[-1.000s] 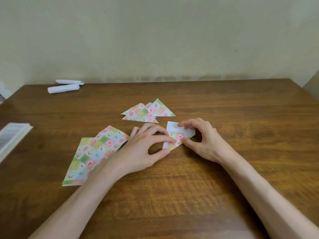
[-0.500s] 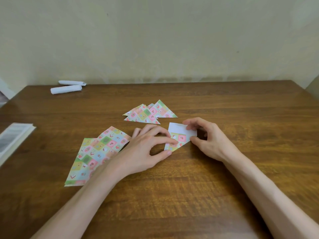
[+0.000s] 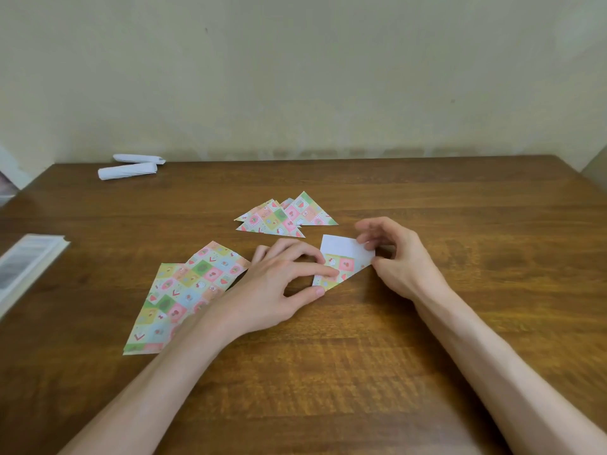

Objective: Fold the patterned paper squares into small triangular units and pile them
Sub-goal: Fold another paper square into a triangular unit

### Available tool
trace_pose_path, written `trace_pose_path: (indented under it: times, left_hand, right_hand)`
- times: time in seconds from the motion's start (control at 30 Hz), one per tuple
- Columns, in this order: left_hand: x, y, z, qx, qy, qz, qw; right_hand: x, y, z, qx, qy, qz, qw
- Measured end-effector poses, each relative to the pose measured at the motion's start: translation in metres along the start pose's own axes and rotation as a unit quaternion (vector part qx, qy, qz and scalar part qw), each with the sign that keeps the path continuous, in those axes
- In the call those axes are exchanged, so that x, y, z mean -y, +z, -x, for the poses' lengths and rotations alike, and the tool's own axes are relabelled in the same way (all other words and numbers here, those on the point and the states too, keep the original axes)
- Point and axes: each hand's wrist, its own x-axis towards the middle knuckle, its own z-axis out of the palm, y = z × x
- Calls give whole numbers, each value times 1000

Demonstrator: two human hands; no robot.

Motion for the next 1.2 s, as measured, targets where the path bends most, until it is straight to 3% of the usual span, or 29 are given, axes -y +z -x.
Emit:
trace_pose_path:
  times: [0.17,0.4,0.53,0.7,0.93,1.2]
  left_hand:
    - [-1,-3,1,13,-2,-2,1000]
    - [5,-5,2,-9,9,-27,1000]
    - [9,-4,2,-66,-9,-71,995]
    - [8,0,5,-112,3,-121,986]
    - [2,5,3,-141,-13,-110,984]
    - [3,8,0,-151,-30,-81,985]
  right_hand:
    - [-3,3,6,-39,-19,-28,999]
    - [-4,-12,8,16,-60,180,982]
    - [5,-8,14,25,-76,166,983]
    - [9,-9,15,95,-71,52,992]
    - [5,-35,13,229,-145,143,952]
    - [4,-28,17,200,-172,180,948]
